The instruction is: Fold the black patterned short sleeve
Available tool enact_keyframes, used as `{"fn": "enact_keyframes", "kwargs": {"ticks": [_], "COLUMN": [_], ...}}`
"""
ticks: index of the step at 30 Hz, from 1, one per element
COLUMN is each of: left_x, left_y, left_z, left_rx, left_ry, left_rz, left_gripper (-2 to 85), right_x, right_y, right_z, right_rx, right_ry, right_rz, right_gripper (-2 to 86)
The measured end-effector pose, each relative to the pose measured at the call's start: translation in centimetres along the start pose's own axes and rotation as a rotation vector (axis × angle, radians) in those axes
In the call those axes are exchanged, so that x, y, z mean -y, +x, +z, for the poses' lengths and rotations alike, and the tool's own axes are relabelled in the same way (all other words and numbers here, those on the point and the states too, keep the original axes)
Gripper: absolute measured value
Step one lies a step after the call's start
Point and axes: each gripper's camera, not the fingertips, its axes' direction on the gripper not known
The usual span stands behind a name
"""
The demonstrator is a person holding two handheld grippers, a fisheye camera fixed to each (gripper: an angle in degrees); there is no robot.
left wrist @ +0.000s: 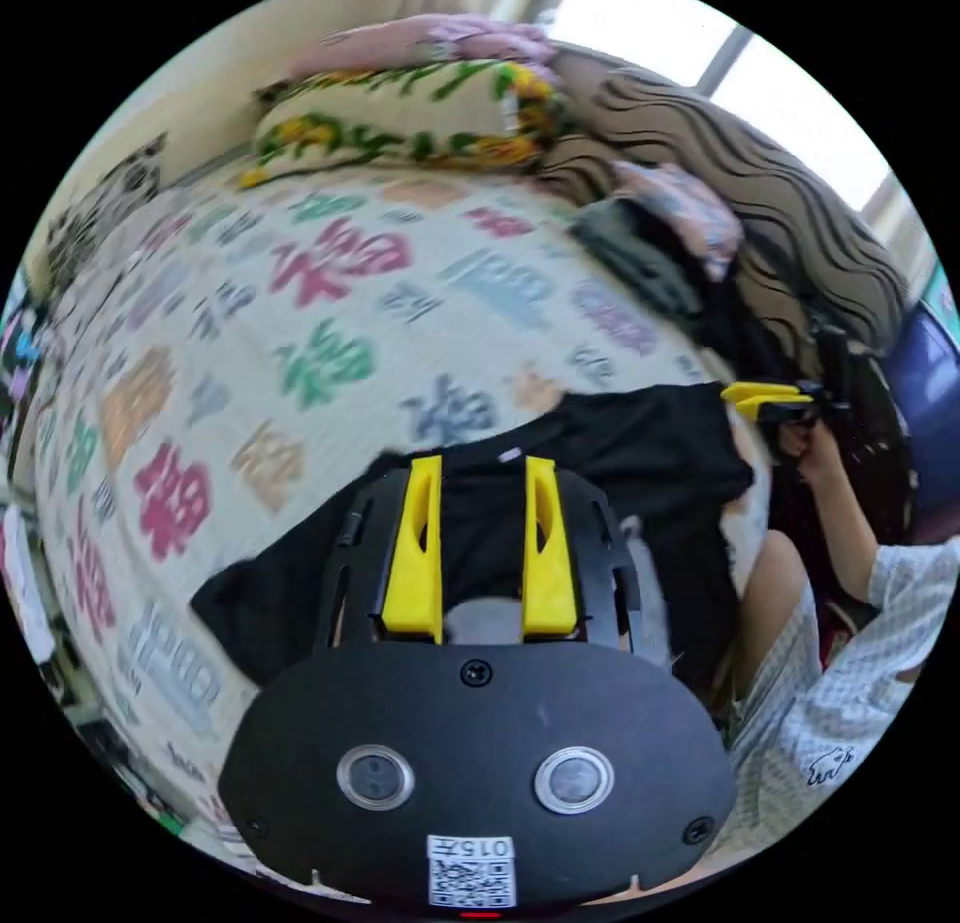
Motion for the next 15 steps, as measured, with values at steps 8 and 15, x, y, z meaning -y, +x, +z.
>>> {"fn": "enact_keyframes", "kwargs": {"ticks": [8,15], "left_x": [5.6,12.5], "left_y": [-7.0,-6.2], "left_z": [1.2,-4.4], "left_rx": [-0.002,0.003], "left_ry": [-0.2,-0.162], "left_rz": [-0.001,0.17], "left_gripper": [10.6,1.0], "right_x": [15.4,22.4], "right_y": [0.0,0.6], "right_z": [17.9,22.9], "right_rx": [-0.177,-0.215], "right_ry": [-0.471,-0.541], "right_rz": [-0.117,-0.201], "right_gripper": [5.6,-0.6]}}
